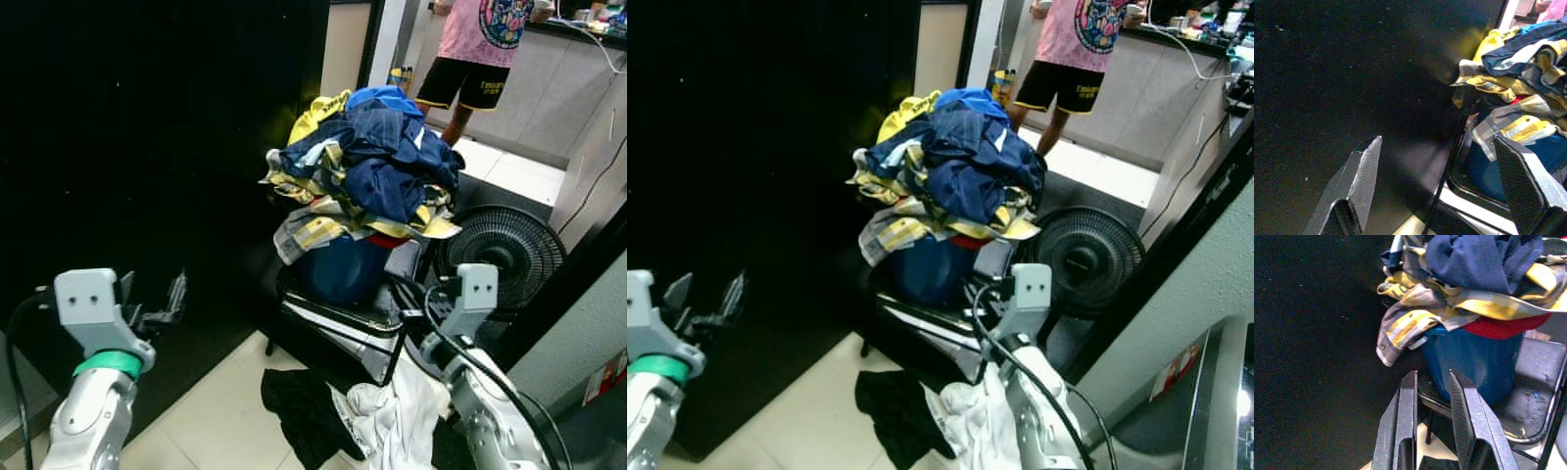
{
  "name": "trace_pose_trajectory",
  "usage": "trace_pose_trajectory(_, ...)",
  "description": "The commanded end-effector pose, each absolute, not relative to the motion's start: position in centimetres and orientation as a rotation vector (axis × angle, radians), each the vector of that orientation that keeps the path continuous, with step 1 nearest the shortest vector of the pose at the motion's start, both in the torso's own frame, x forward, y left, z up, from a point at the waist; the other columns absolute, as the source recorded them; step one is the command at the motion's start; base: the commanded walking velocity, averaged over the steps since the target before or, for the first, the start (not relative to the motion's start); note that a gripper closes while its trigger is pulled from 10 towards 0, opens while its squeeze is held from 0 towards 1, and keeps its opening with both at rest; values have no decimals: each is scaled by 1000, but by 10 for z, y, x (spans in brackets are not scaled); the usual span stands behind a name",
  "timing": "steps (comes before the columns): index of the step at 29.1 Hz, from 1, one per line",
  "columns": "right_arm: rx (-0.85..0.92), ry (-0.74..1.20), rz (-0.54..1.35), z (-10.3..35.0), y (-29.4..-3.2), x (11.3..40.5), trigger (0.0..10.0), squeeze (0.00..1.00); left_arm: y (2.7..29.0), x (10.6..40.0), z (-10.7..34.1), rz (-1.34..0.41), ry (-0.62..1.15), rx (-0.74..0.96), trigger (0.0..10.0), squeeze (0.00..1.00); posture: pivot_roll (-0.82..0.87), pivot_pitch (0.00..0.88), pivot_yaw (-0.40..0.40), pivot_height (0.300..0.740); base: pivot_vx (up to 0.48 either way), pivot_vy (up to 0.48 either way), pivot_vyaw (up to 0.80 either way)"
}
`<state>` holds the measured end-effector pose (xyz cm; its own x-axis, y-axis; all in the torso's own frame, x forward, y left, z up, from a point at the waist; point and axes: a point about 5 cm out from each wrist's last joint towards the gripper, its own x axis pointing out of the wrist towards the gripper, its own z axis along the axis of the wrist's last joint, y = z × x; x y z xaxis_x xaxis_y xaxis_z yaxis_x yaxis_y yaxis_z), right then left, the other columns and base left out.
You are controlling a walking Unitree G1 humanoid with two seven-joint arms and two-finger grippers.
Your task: Clothes washing
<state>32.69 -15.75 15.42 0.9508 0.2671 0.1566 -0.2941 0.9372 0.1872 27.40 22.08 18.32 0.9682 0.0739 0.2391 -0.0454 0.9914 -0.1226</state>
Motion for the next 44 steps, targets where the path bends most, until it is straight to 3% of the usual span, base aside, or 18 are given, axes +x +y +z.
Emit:
trace_pose_trajectory(1, 222, -103, 289, 144, -158, 323, 10000, 0, 214, 275, 181, 15, -228, -124, 10000, 0, 29, 66, -10, 740, 0, 0, 0)
trace_pose_trajectory(17, 209, -106, 367, 144, -142, 321, 10000, 0, 190, 278, 184, -83, -263, -165, 10000, 0, 28, 68, -15, 740, 0, 0, 0)
trace_pose_trajectory(40, 195, -119, 428, 148, -138, 320, 10000, 0, 181, 279, 185, -114, -284, -178, 10000, 0, 20, 65, -23, 740, 347, 0, 0)
trace_pose_trajectory(44, 199, -120, 434, 148, -137, 319, 10000, 0, 181, 279, 185, -117, -283, -179, 10000, 0, 18, 65, -24, 740, 347, 0, -800)
